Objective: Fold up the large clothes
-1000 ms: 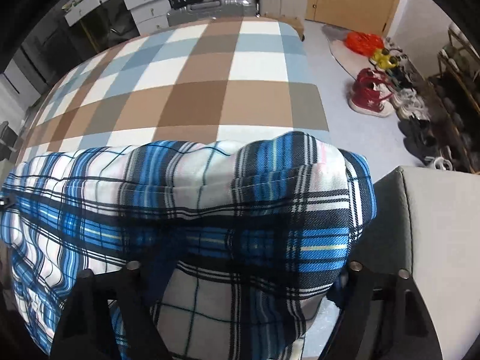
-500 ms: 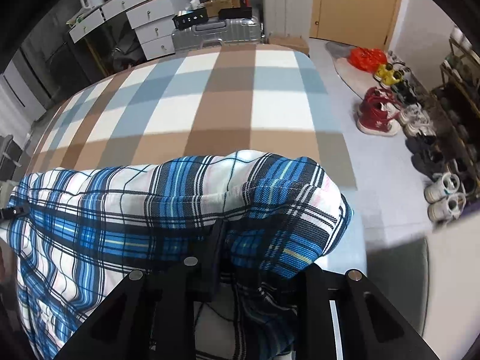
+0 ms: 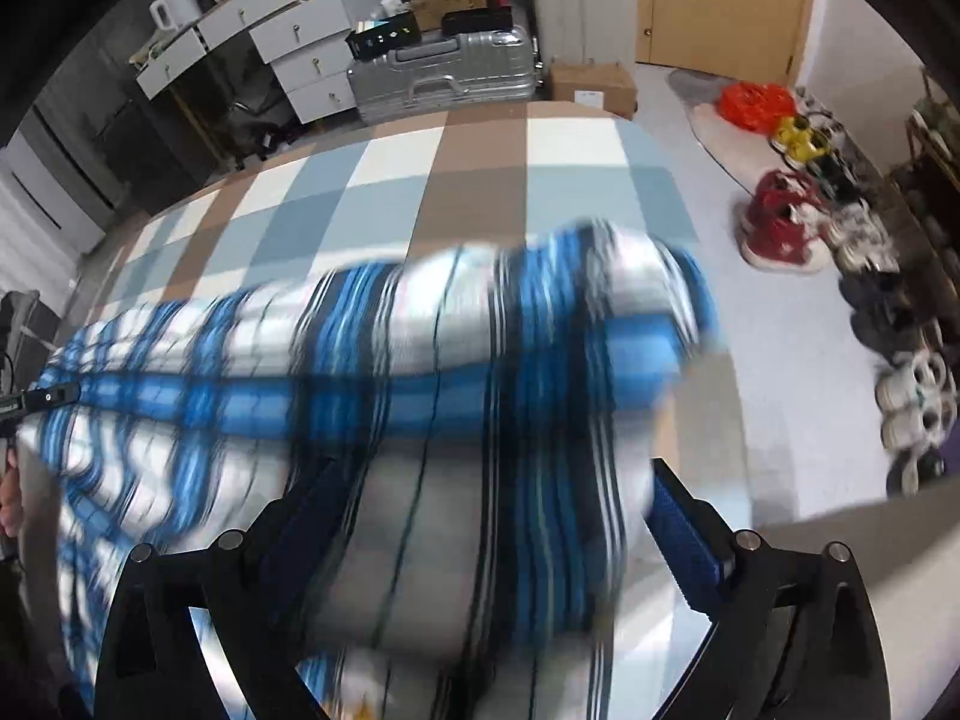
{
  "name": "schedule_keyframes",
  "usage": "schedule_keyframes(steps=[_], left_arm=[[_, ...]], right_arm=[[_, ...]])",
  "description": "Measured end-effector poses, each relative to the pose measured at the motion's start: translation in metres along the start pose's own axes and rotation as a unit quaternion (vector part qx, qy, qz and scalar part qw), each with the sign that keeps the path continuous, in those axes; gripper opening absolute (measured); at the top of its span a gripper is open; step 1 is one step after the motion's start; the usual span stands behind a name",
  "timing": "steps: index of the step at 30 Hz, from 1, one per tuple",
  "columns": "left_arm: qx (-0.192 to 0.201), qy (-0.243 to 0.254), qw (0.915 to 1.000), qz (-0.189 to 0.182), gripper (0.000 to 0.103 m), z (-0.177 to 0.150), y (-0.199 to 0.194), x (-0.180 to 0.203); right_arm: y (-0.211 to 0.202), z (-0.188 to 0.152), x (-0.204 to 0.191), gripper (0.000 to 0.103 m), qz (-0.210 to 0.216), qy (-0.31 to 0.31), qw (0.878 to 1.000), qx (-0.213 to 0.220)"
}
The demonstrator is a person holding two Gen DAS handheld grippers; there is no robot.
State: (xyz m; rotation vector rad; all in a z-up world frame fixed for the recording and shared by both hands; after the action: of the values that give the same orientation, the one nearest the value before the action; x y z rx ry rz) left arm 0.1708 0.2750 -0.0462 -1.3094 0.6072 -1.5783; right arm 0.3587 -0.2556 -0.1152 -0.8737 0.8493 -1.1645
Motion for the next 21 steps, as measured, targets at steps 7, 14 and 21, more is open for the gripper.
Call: schedule_keyframes(steps=[7,14,21], left_arm=[[0.007,0.075,0.9969,0.023,0.025,-0.094,-0.059,0.028],[-0.055,0.166,0.9845,0.009,0.026,-0.191,-0.04,0.061],[-0.051,0.153,0.9865,0.027,0.026,-0.215,-0.033,0.041]], right_arm=[[-0.089,-0.104,-0.053,0.103,0.063,-0.064,0.994,0.057],[-0.067,-0.198,-0.086,0.103,0.11,-0.079,0.991,-0.017],[-0.064,-0.249,-0.093,0.103,-0.071,-0.138,0.988,-0.013]])
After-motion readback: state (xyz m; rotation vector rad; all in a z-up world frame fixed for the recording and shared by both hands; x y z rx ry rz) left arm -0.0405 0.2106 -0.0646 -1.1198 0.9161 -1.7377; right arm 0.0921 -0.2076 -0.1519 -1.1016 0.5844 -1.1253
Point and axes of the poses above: each gripper's, at about its wrist camera, not at the fingertips, and y roughly the way its jaws point, x to its right, z to its top, the point moved 2 cm from there along y, roughly the way its jaws point, and after that the axes turned 4 degrees about -z, right-handed, at the moved point
